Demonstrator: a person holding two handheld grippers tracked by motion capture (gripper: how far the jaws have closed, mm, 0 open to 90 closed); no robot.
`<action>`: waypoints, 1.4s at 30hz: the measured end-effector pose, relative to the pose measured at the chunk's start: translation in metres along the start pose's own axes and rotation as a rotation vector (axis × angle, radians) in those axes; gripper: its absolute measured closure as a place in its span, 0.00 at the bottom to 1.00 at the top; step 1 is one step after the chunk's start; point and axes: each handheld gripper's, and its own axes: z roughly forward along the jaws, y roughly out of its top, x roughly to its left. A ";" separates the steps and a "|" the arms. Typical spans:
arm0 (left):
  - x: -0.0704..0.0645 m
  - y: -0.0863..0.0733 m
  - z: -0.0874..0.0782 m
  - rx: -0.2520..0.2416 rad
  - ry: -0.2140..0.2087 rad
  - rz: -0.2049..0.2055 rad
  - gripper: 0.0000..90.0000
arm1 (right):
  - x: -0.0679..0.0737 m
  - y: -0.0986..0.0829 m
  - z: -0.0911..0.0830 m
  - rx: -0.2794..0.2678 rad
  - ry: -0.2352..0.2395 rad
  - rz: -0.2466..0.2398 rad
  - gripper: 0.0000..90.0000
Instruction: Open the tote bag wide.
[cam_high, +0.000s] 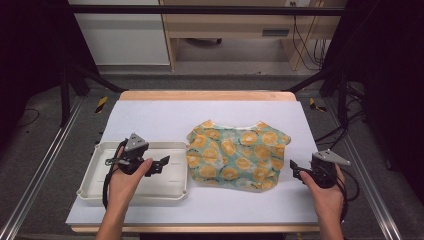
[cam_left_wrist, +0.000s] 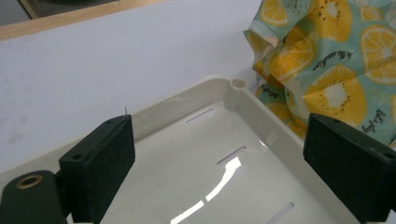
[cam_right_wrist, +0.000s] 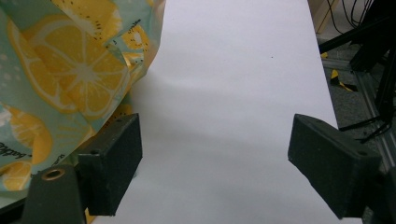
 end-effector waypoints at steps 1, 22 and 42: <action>0.000 0.000 0.000 0.000 0.000 0.000 0.10 | 0.000 0.000 0.000 0.000 0.000 0.000 0.21; -0.001 0.003 -0.003 0.001 -0.013 0.028 0.09 | 0.027 0.089 -0.045 -0.155 0.134 -0.092 0.23; -0.025 0.014 -0.002 0.002 -0.066 0.093 0.09 | 0.056 0.113 0.031 0.132 0.273 -0.216 1.00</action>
